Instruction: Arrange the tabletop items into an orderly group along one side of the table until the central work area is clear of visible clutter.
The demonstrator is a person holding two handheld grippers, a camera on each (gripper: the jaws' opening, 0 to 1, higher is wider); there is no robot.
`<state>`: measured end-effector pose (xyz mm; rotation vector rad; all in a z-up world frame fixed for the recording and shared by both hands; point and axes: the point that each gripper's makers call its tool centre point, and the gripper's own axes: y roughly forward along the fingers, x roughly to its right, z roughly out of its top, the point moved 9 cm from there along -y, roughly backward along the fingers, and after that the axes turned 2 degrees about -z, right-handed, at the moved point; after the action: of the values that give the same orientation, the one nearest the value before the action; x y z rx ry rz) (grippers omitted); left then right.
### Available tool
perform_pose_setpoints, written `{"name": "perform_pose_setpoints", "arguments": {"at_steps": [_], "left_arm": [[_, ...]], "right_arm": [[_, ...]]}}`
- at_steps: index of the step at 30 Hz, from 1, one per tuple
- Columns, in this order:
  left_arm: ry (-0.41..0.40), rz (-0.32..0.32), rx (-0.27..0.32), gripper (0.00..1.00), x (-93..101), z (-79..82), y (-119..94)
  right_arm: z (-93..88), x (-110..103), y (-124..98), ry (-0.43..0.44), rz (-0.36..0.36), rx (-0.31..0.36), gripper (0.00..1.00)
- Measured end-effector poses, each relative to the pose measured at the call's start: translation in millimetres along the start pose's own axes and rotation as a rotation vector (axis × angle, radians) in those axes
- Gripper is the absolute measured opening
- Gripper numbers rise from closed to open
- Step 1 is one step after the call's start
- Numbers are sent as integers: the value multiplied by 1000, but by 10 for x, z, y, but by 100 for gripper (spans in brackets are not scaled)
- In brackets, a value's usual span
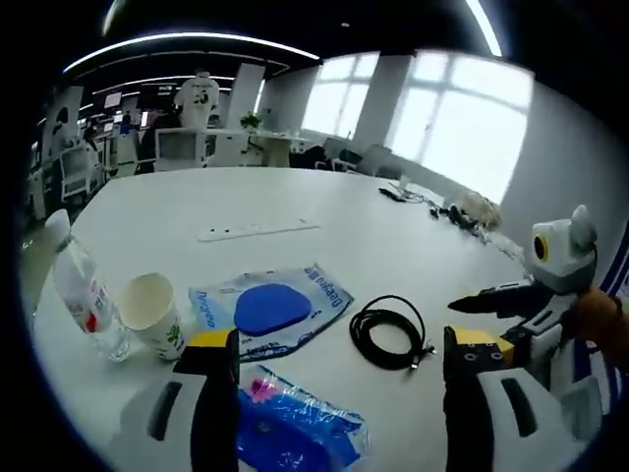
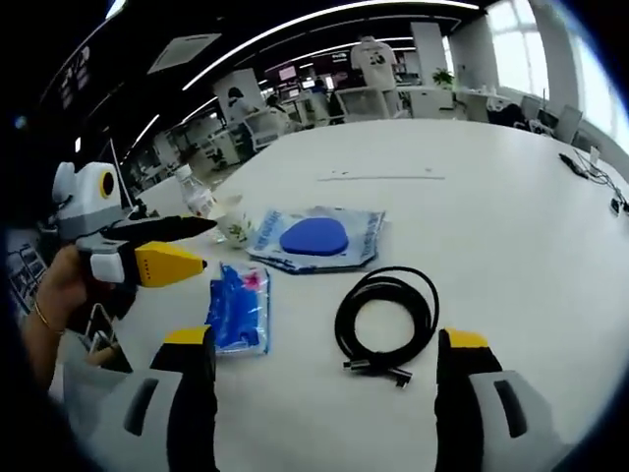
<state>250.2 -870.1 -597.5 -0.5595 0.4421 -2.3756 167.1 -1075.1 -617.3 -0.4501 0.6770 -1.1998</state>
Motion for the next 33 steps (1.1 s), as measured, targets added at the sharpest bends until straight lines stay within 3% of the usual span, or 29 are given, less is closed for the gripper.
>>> {"name": "perform_pose_setpoints", "arguments": {"at_steps": [3, 5, 9, 17, 23, 33], "left_arm": [[42, -5, 0, 86, -66, -18, -74], [115, 17, -36, 88, -155, -65, -144], [54, -10, -2, 91, -230, -120, -238], [97, -25, -22, 94, -439, -230, -342], [184, -103, 5, 94, -529, -307, -344], [185, -100, -1, 84, -705, -424, -309]], "right_arm": [[-16, -94, 2, 6, 11, 6, 97], [-25, -174, 13, 28, 7, 36, 100], [-63, -293, 42, 41, 16, 32, 100], [-136, -515, 104, 30, 31, 10, 100], [-211, -726, 117, 62, -23, 60, 94], [-359, -1024, 337, 89, -14, 35, 83]]}}
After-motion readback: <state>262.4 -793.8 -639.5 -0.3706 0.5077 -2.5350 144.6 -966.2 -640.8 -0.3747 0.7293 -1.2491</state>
